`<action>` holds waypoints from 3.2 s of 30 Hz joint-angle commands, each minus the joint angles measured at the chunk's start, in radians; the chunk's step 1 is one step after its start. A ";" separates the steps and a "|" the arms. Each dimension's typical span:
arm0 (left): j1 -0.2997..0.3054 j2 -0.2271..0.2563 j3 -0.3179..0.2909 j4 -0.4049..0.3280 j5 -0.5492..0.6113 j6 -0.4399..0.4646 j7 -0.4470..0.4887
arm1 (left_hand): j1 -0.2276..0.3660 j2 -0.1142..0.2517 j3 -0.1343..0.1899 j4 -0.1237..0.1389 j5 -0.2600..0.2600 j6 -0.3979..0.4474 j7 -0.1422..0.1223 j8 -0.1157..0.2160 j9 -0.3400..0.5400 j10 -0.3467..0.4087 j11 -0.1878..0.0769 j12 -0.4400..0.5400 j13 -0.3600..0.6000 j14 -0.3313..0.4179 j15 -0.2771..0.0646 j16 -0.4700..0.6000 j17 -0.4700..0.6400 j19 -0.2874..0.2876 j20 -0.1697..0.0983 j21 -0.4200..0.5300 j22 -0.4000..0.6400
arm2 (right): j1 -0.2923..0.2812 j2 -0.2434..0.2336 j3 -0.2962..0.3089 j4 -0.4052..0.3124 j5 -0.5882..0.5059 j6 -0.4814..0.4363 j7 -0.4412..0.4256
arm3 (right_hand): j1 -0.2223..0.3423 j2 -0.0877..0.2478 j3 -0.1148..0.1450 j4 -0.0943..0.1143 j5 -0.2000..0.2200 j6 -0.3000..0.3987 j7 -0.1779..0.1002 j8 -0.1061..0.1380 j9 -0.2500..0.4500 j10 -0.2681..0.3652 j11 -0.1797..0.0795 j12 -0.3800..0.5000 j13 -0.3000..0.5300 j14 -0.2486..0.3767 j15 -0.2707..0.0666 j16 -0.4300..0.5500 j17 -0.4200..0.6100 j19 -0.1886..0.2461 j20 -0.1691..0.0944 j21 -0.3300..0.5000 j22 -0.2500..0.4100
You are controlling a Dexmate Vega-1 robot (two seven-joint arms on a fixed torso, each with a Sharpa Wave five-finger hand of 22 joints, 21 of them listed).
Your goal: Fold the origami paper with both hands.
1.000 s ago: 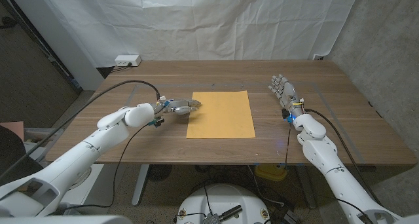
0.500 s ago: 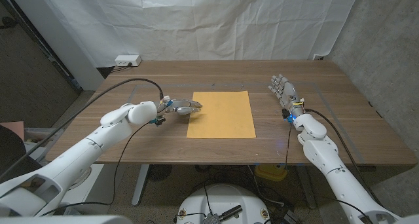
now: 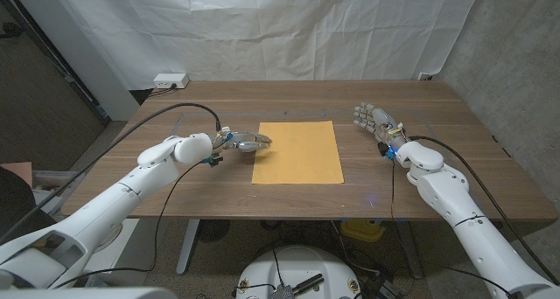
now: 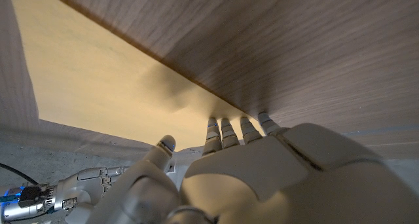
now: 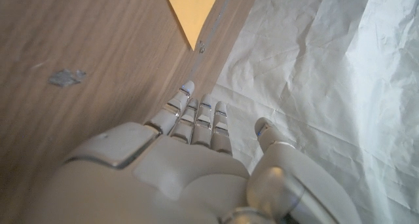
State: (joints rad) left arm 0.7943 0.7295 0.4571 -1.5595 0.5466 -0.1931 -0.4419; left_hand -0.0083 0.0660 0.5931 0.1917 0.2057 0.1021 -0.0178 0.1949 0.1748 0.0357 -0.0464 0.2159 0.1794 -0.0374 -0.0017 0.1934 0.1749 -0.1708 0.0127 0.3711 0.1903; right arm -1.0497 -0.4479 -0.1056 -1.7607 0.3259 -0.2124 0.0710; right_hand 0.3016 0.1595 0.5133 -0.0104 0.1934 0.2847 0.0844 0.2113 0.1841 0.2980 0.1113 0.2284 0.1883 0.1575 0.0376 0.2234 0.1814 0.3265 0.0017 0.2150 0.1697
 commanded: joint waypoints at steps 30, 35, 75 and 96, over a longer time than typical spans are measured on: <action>0.007 -0.006 0.001 -0.019 0.021 -0.001 0.014 | -0.005 0.074 -0.021 0.005 0.003 0.003 0.000 -0.005 0.002 0.004 -0.001 -0.004 0.004 0.001 -0.003 -0.002 0.004 -0.003 0.000 -0.007 0.002 | 0.172 -0.159 -0.082 -0.194 -0.057 -0.708 0.321 | 0.040 0.010 -0.009 -0.038 -0.019 0.080 0.092 -0.005 0.006 0.090 0.076 0.020 0.005 0.086 0.093 0.005 0.019 0.128 0.086 0.020 0.002; 0.006 -0.006 0.002 -0.016 0.023 -0.005 0.016 | -0.005 0.076 -0.024 0.005 0.004 0.003 0.001 -0.006 0.002 0.003 0.003 -0.005 0.004 0.001 -0.003 -0.002 0.004 -0.003 0.000 -0.007 0.002 | 0.182 -0.158 -0.091 -0.191 -0.067 -0.720 0.329 | 0.027 0.006 -0.017 -0.028 -0.020 0.077 0.097 -0.009 0.007 0.079 0.078 0.013 0.005 0.078 0.097 0.000 0.022 0.122 0.090 0.014 0.003; 0.006 0.000 -0.001 -0.010 0.030 -0.021 0.023 | -0.005 0.088 -0.043 0.006 0.009 0.008 0.002 -0.008 0.002 0.008 0.001 -0.008 0.005 0.001 -0.003 -0.004 0.004 -0.004 0.001 -0.012 0.003 | 0.258 -0.123 -0.128 -0.085 -0.033 -0.735 0.437 | -0.017 0.010 -0.048 0.012 -0.016 0.006 0.121 -0.029 0.006 0.025 0.108 -0.012 0.008 0.084 0.160 -0.003 0.022 0.254 0.156 0.024 0.003; -0.004 -0.008 0.004 0.006 0.031 -0.026 0.024 | -0.004 0.093 -0.051 0.006 0.011 0.004 0.002 -0.011 0.002 0.004 0.000 -0.011 0.005 0.000 -0.005 -0.005 0.004 -0.005 0.000 -0.014 0.003 | 0.249 -0.035 -0.046 0.081 0.096 -0.596 0.553 | 0.091 0.041 0.078 -0.004 -0.003 -0.013 0.087 -0.035 0.007 0.119 0.077 0.012 0.009 0.247 0.112 0.021 0.024 0.414 0.118 0.042 0.009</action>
State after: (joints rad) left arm 0.7936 0.7253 0.4585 -1.5597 0.5777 -0.2204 -0.4174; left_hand -0.0081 0.0662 0.5448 0.1987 0.2126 0.1019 -0.0178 0.1870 0.1743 0.0369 -0.0447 0.2076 0.1798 -0.0359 -0.0035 0.1878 0.1750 -0.1721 0.0146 0.3596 0.1912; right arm -0.7830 -0.5415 -0.2108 -1.7553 0.3544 -0.8842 0.5879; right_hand 0.3689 0.1952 0.5702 -0.0100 0.1819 0.2915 0.1464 0.1829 0.1882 0.4165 0.1998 0.2386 0.1938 0.3870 0.1619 0.2347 0.1982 0.7196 0.1265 0.2498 0.1750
